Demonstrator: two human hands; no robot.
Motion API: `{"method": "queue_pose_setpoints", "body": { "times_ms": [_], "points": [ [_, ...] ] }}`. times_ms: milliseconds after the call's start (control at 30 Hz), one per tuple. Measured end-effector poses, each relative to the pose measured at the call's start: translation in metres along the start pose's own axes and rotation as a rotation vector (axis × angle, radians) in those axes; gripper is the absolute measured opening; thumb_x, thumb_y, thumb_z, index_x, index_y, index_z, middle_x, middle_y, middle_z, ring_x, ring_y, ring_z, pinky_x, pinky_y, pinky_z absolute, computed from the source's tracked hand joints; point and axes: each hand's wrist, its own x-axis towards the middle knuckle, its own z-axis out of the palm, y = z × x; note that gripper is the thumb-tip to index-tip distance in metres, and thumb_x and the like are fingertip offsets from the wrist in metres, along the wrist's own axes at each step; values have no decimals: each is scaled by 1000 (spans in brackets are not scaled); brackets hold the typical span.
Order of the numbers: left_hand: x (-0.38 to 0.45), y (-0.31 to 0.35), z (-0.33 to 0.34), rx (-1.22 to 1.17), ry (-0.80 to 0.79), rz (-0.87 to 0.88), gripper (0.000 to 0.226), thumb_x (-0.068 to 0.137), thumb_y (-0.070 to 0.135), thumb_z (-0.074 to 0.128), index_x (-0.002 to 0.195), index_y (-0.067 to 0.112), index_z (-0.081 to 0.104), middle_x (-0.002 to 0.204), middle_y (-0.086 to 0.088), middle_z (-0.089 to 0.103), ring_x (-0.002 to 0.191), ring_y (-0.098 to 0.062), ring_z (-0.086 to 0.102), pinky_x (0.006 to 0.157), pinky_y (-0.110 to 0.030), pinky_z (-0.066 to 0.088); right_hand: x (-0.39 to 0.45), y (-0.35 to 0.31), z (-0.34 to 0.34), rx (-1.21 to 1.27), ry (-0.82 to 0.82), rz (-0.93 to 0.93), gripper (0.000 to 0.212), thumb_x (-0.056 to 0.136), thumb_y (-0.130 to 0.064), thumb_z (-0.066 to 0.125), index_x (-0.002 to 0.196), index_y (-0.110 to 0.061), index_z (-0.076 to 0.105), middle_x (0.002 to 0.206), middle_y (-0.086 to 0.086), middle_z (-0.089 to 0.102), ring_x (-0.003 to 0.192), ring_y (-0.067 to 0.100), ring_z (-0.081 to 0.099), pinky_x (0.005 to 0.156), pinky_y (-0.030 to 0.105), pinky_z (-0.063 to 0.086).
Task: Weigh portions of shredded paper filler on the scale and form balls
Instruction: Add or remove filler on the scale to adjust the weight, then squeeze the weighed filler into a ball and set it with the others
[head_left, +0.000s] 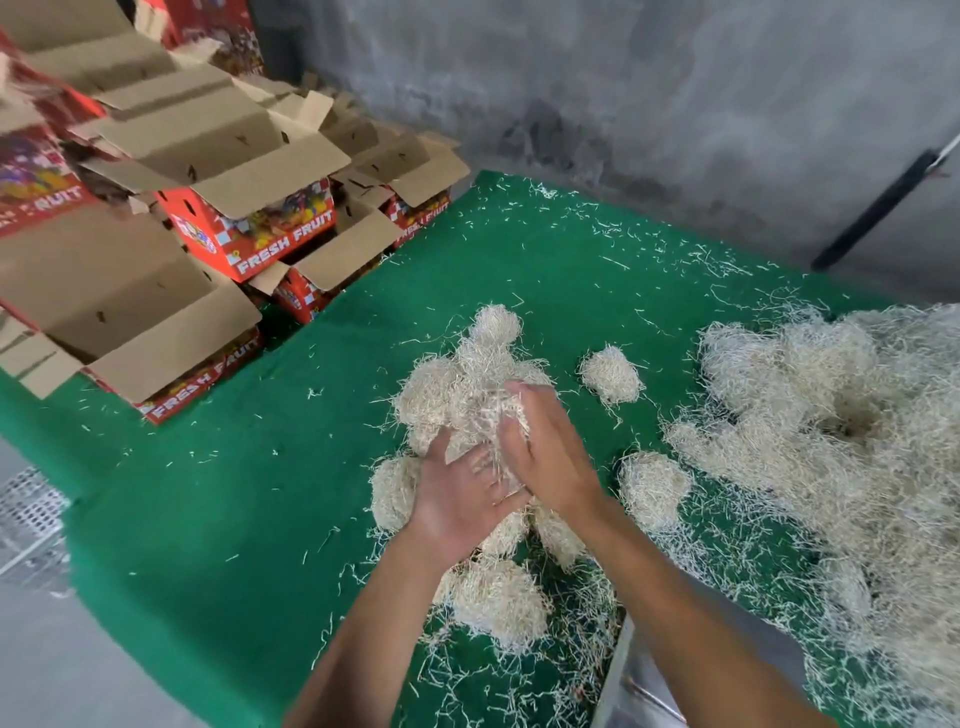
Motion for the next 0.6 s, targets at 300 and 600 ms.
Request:
{"method": "queue_pose_setpoints", "body": {
  "times_ms": [300, 600],
  "points": [
    [-14, -11, -6, 217, 342, 395, 40, 103, 45, 47, 127, 15, 61, 123, -5, 68, 117, -23, 62, 95, -45, 53, 9, 17, -7, 45, 9, 204, 55, 105, -65, 31, 140, -34, 59, 171, -4, 18, 157, 20, 22, 120, 53, 29],
    [-9, -72, 50, 558, 72, 351, 34, 106, 40, 44, 123, 17, 62, 112, 1, 75, 103, -16, 72, 87, -37, 57, -66, 44, -68, 107, 223, 218, 40, 111, -39, 41, 139, -20, 61, 152, -4, 51, 135, 4, 45, 119, 34, 37]
  ]
}}
